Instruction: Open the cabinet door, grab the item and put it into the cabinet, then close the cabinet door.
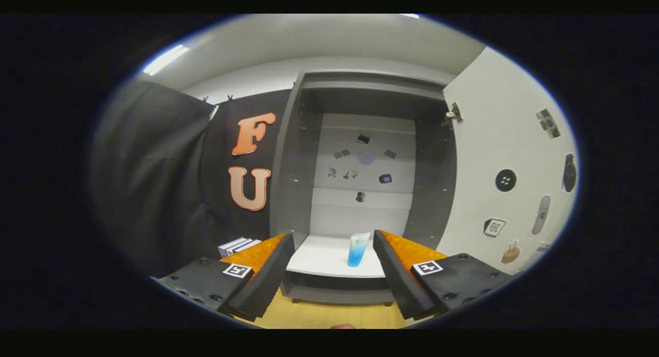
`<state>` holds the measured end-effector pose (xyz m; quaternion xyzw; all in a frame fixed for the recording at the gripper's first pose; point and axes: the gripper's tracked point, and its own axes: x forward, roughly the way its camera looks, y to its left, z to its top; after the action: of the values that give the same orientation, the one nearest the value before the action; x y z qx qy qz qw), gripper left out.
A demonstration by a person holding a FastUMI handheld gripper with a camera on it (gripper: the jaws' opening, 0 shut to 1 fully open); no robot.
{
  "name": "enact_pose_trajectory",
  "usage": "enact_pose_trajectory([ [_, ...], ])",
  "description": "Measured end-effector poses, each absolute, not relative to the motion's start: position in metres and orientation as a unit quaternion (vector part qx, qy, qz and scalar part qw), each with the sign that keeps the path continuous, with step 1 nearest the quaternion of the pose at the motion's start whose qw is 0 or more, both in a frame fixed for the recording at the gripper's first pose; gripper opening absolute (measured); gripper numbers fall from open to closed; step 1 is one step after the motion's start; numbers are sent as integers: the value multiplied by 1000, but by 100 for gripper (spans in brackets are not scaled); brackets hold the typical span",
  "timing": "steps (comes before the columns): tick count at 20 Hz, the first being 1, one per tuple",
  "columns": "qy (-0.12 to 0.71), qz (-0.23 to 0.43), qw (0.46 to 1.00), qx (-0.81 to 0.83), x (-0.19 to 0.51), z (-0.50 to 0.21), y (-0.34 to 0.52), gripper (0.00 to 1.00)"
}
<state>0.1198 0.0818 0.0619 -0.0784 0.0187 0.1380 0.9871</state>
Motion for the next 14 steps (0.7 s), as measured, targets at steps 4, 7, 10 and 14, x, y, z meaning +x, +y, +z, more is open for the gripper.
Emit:
enact_pose_trajectory([
  [4, -16, 87, 993, -74, 54, 81, 37, 98],
  [7, -29, 44, 996, -69, 20, 88, -2, 98],
  [10, -49, -6, 997, -65, -12, 105, -50, 98],
  [14, -78, -81, 991, -66, -51, 125, -113, 98],
])
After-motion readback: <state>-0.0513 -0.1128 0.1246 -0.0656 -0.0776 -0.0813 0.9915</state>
